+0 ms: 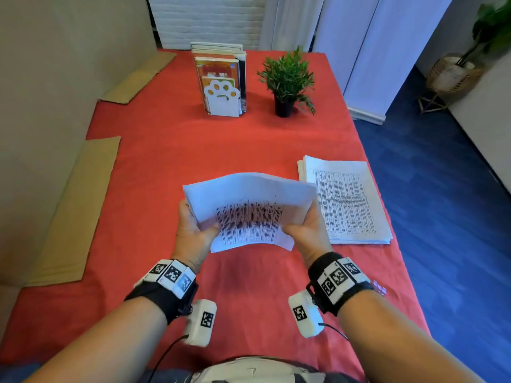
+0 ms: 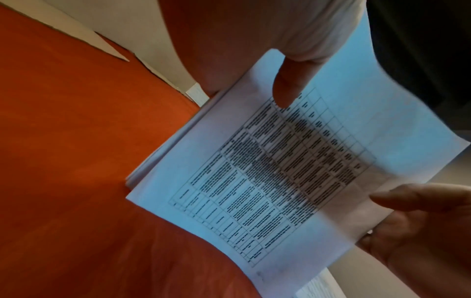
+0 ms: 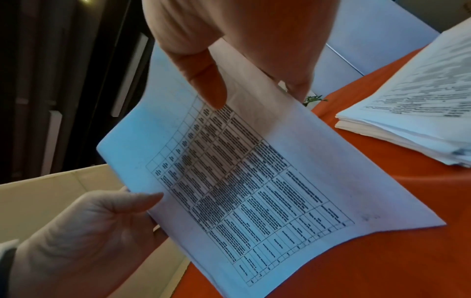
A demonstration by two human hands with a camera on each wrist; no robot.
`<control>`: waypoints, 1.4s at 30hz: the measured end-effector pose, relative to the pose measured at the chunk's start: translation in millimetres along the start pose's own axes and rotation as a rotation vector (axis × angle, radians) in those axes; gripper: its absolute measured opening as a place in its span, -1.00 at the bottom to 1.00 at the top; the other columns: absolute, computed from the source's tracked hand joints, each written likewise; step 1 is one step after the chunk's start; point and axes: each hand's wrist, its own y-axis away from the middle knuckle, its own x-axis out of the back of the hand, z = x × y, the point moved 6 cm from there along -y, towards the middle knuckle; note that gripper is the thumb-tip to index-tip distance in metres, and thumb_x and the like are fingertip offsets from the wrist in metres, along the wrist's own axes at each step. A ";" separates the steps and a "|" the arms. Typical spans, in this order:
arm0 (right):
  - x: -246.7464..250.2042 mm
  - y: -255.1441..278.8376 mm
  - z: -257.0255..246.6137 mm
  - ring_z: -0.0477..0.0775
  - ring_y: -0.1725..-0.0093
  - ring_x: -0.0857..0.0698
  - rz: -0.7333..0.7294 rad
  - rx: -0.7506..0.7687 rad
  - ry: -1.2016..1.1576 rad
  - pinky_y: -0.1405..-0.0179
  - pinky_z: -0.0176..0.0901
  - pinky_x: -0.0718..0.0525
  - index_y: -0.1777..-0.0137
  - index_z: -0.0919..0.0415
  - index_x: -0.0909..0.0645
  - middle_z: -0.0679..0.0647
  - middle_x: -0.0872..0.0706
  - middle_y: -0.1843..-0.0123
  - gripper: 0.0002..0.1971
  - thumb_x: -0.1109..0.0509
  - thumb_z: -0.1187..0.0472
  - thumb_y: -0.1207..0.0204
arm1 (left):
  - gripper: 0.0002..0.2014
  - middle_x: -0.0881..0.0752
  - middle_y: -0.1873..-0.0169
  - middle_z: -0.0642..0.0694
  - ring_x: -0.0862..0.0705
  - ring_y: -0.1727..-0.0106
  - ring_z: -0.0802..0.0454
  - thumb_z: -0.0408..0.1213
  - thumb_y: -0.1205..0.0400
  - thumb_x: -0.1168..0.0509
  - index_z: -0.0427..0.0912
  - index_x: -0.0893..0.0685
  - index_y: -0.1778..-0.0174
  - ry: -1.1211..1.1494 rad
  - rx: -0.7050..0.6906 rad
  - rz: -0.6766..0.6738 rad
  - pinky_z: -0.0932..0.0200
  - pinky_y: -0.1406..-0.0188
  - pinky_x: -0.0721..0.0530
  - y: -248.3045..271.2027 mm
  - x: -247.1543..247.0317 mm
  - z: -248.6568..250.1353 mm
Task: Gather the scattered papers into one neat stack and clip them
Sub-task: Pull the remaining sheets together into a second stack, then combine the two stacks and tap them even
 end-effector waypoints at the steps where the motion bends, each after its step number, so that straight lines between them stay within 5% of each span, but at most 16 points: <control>1: 0.8 -1.3 2.3 0.03 0.05 -0.63 0.000 -0.023 -0.030 0.05 -0.10 -0.60 -0.23 0.12 -0.43 0.17 -0.62 0.06 -0.32 -0.22 0.56 -0.05 | -0.42 -0.62 0.04 0.03 -0.69 0.16 0.49 -0.76 -0.37 -0.29 0.00 -0.38 -0.05 -0.007 0.011 0.009 0.52 0.14 -0.63 -0.9 0.7 -3.0; 6: 5.7 -6.9 38.0 0.07 0.11 -0.59 0.000 -0.196 0.102 0.12 -0.06 -0.58 -0.02 0.09 -0.51 0.19 -0.61 0.04 -0.51 -0.32 0.54 -0.11 | -0.40 -0.63 0.06 0.06 -0.66 0.23 0.57 -0.81 -0.44 -0.21 -0.15 -0.36 -0.28 -0.164 0.137 0.050 0.41 0.13 -0.60 2.7 2.4 -30.5; 9: 9.6 -9.4 52.0 0.12 0.00 -0.71 -0.042 -0.225 0.327 -0.11 0.02 -0.68 -0.15 0.11 -0.52 0.14 -0.74 -0.02 -0.61 -0.45 0.29 -0.32 | -0.45 -0.65 -0.02 0.00 -0.68 0.15 0.47 -0.73 -0.54 -0.17 -0.25 -0.33 -0.42 -0.222 0.221 0.073 0.44 0.01 -0.62 6.5 -1.7 -41.6; 12: 15.5 -20.8 41.0 0.03 0.09 -0.72 -0.093 -0.142 0.412 0.02 -0.21 -0.70 -0.15 0.09 -0.53 0.00 -0.75 0.09 -0.75 -0.37 0.33 -0.50 | -0.55 -0.66 -0.15 -0.10 -0.62 -0.10 0.08 -0.63 -0.59 -0.18 -0.25 -0.46 -0.40 -0.345 0.181 0.118 0.35 -0.09 -0.50 2.2 -8.5 -33.2; 17: 57.0 -56.6 16.5 0.08 0.18 -0.70 0.018 -0.068 0.650 0.12 -0.07 -0.66 -0.09 0.09 -0.62 -0.01 -0.71 0.20 -0.81 -0.32 0.27 -0.51 | -0.75 -0.60 0.05 -0.07 -0.54 0.05 0.02 -0.46 -0.62 -0.22 -0.26 -0.55 -0.21 -0.568 0.247 0.121 0.25 0.08 -0.39 -8.9 -26.2 -28.1; 20: 119.5 -76.4 20.5 0.14 0.22 -0.71 0.129 -0.150 0.725 0.17 -0.04 -0.69 -0.17 0.12 -0.64 0.09 -0.74 0.10 -0.73 -0.25 0.32 -0.53 | -0.78 -0.61 0.05 -0.08 -0.59 0.03 -0.05 -0.46 -0.60 -0.23 -0.28 -0.57 -0.16 -0.589 0.302 0.129 0.17 0.05 -0.44 -5.5 -33.4 -44.6; 24: 218.1 -85.2 34.3 0.37 -0.30 -0.60 0.307 -0.379 1.100 -0.32 0.09 -0.57 -0.44 0.23 -0.50 0.30 -0.55 -0.40 -0.49 -0.39 0.14 -0.48 | -0.79 -0.66 0.02 -0.12 -0.63 0.00 -0.10 -0.46 -0.59 -0.23 -0.18 -0.58 -0.11 -0.553 0.385 0.125 0.10 0.03 -0.52 10.4 -44.3 -72.0; 28: 270.3 -82.2 55.1 0.45 -0.31 -0.54 0.363 -0.649 1.180 -0.35 0.21 -0.53 -0.43 0.32 -0.41 0.38 -0.45 -0.39 -0.39 -0.40 0.09 -0.41 | -0.79 -0.65 0.03 -0.11 -0.63 0.01 -0.11 -0.46 -0.60 -0.21 -0.10 -0.54 -0.08 -0.542 0.431 0.101 0.11 0.03 -0.51 22.2 -55.2 -83.5; 37: 257.1 -104.0 73.7 0.37 -0.30 -0.55 0.294 -0.713 1.250 -0.29 0.12 -0.55 -0.41 0.34 -0.39 0.31 -0.44 -0.36 -0.35 -0.46 0.07 -0.38 | -0.82 -0.59 0.28 0.16 -0.61 0.10 -0.09 -0.45 -0.61 -0.21 -0.04 -0.50 0.01 -0.566 0.461 0.131 0.17 0.25 -0.48 35.8 -56.9 -88.1; 42: 249.0 -112.3 85.3 0.33 -0.43 -0.49 0.296 -0.795 1.129 -0.38 0.09 -0.53 -0.53 0.39 -0.09 0.31 -0.42 -0.46 -0.12 -0.53 0.17 -0.34 | -0.82 -0.63 0.22 0.11 -0.65 0.05 -0.09 -0.42 -0.62 -0.22 -0.02 -0.51 -0.01 -0.547 0.513 0.166 0.10 0.02 -0.54 43.9 -46.5 -92.0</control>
